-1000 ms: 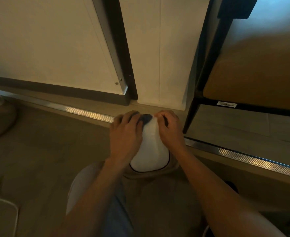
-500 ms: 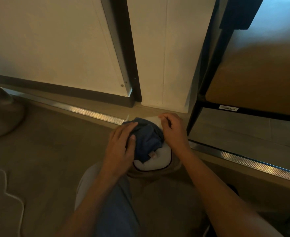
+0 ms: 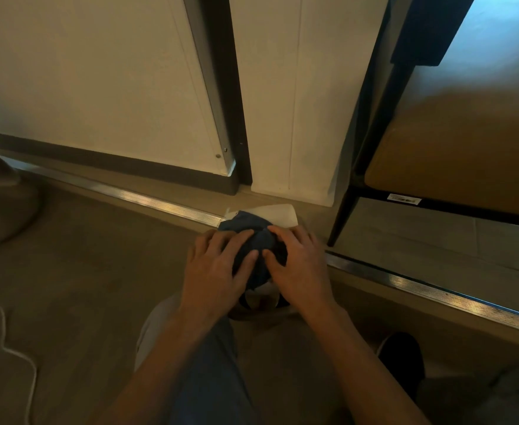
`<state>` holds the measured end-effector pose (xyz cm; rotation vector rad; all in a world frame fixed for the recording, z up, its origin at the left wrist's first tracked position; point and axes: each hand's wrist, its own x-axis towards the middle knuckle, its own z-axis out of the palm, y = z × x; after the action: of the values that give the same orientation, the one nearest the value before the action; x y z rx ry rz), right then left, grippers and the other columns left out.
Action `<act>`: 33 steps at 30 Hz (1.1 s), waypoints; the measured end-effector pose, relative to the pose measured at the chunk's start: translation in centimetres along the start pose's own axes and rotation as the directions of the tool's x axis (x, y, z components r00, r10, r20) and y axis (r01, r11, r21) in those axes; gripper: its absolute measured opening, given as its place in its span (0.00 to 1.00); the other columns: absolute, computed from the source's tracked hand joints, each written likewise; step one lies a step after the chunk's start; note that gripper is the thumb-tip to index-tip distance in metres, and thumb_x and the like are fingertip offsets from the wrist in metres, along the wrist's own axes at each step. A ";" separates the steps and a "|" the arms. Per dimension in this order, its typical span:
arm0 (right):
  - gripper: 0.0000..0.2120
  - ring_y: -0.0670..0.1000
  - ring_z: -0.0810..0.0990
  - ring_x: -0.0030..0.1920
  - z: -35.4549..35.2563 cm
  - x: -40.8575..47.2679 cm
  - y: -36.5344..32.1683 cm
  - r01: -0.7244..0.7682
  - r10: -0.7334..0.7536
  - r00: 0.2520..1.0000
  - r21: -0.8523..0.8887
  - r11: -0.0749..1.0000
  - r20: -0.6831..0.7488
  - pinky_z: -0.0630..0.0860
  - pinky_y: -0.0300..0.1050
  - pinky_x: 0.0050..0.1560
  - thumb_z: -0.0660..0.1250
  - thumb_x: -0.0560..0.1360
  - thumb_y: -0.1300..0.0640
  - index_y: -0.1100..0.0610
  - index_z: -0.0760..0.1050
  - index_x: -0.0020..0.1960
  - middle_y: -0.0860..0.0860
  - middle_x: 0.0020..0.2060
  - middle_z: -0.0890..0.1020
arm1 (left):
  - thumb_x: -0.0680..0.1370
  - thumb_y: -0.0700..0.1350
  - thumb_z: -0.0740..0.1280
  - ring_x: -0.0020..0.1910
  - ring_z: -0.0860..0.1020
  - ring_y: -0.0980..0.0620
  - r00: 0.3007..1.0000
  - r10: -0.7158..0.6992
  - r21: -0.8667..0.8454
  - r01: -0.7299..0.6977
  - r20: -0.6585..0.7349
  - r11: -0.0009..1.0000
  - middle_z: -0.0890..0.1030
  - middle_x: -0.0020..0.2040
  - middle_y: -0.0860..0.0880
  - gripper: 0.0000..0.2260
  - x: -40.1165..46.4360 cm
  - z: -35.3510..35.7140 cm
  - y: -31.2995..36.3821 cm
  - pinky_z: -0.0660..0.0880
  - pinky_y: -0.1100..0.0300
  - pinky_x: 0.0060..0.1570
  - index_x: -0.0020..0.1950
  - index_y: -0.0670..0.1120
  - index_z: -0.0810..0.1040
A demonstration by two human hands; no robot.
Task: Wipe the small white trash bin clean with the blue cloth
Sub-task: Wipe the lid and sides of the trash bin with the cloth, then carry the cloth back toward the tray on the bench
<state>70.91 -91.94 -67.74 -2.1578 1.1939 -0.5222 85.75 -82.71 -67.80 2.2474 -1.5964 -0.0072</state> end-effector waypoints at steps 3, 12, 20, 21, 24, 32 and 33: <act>0.20 0.49 0.69 0.66 -0.2 0.6 -0.3 -0.012 0.013 1.000 0.035 0.999 -0.013 0.73 0.53 0.66 0.68 0.77 0.49 0.46 0.71 0.69 0.46 0.64 0.74 | 0.79 0.63 0.58 0.64 0.71 0.42 1.000 0.017 0.072 -0.018 0.013 0.997 0.75 0.64 0.48 0.23 0.2 0.0 0.6 0.72 0.45 0.60 0.68 0.52 0.76; 0.19 0.48 0.67 0.67 -1.9 1.4 -0.4 0.024 -0.061 0.992 0.305 0.952 0.112 0.73 0.57 0.66 0.69 0.75 0.50 0.43 0.71 0.66 0.41 0.63 0.70 | 0.78 0.53 0.64 0.59 0.72 0.52 0.987 0.020 -0.206 -0.052 -0.158 0.977 0.78 0.56 0.53 0.13 0.8 -0.4 1.3 0.71 0.53 0.58 0.60 0.49 0.78; 0.18 0.40 0.81 0.53 -5.1 3.8 -0.8 -0.044 -0.163 0.908 0.476 0.879 0.386 0.81 0.40 0.51 0.74 0.74 0.51 0.48 0.75 0.62 0.43 0.53 0.81 | 0.82 0.49 0.62 0.49 0.80 0.60 0.994 -0.093 -0.681 0.032 -0.054 0.732 0.77 0.50 0.67 0.08 2.8 -3.1 3.0 0.79 0.64 0.45 0.58 0.60 0.68; 0.15 0.41 0.82 0.50 -5.6 4.1 -0.8 -0.054 -0.172 0.901 0.496 0.867 0.398 0.81 0.39 0.48 0.74 0.74 0.52 0.48 0.76 0.59 0.44 0.50 0.81 | 0.82 0.47 0.61 0.47 0.80 0.61 0.993 -0.095 -0.701 0.021 -0.067 0.713 0.77 0.49 0.68 0.08 3.3 -3.3 3.2 0.77 0.66 0.43 0.58 0.59 0.68; 0.09 0.45 0.83 0.49 -7.1 5.0 -0.7 -0.143 -0.145 0.897 0.586 0.797 0.417 0.82 0.44 0.49 0.72 0.75 0.56 0.47 0.77 0.54 0.48 0.48 0.82 | 0.83 0.46 0.60 0.43 0.78 0.61 0.987 -0.130 -0.736 0.018 -0.095 0.676 0.77 0.46 0.66 0.06 4.5 -3.5 3.8 0.75 0.66 0.40 0.60 0.51 0.68; 0.07 0.45 0.84 0.47 -15.6 5.6 -5.3 -0.320 0.037 0.892 0.570 0.756 0.451 0.80 0.45 0.51 0.72 0.76 0.56 0.49 0.80 0.52 0.46 0.44 0.85 | 0.85 0.47 0.60 0.53 0.80 0.63 0.958 -0.278 -0.741 0.233 0.065 0.630 0.80 0.54 0.60 0.12 7.4 -11.0 9.2 0.76 0.69 0.49 0.68 0.49 0.72; 0.07 0.46 0.84 0.47 -17.2 5.6 -6.3 -0.322 0.052 0.896 0.565 0.760 0.441 0.81 0.45 0.51 0.72 0.75 0.56 0.50 0.80 0.53 0.47 0.45 0.85 | 0.85 0.47 0.60 0.54 0.80 0.63 0.957 -0.274 -0.740 0.255 0.099 0.622 0.80 0.54 0.60 0.11 7.8 -12.3 10.0 0.76 0.68 0.50 0.68 0.50 0.72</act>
<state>67.40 -99.68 -50.62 -1.4457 0.8336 -0.2997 82.12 -88.92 -51.67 1.7507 -0.9436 -0.6119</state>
